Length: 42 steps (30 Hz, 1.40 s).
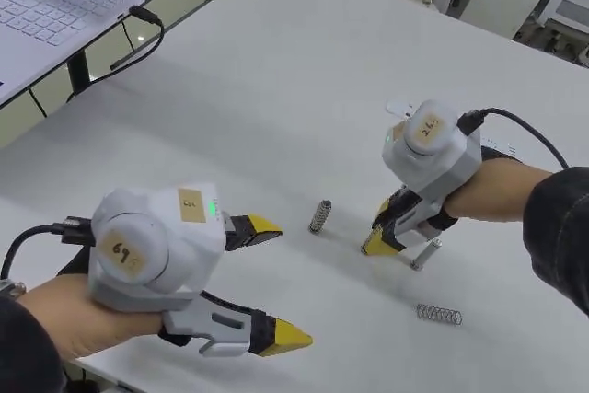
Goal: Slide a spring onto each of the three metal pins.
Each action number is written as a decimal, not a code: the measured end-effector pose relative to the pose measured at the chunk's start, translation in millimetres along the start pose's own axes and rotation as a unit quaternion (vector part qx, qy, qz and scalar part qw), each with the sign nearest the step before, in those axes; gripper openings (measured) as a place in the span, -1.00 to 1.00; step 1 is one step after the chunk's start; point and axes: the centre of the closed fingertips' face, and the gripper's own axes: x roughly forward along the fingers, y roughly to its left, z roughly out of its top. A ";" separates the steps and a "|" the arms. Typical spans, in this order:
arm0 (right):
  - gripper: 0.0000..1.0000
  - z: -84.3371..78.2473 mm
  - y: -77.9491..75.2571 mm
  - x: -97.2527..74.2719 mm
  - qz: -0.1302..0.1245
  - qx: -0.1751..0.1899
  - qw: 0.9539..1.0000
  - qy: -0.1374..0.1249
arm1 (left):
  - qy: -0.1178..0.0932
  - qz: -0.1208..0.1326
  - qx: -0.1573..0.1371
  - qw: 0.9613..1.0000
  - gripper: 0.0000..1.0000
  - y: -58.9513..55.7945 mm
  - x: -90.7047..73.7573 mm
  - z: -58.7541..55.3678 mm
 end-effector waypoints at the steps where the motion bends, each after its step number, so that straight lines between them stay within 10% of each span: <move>1: -0.57 0.8 -0.2 -2.6 -0.002 0.001 1.000 -0.004 | 0.000 -0.001 0.001 1.000 0.26 -0.3 0.1 0.4; 25: -0.50 5.3 19.0 -76.9 -0.059 -0.003 0.996 -0.071 | 0.006 -0.011 0.027 1.000 0.26 -10.2 1.7 18.1; 42: -0.52 -62.5 39.6 -99.2 -0.082 0.031 0.994 -0.058 | 0.007 -0.017 0.046 0.999 0.24 -19.4 4.7 36.3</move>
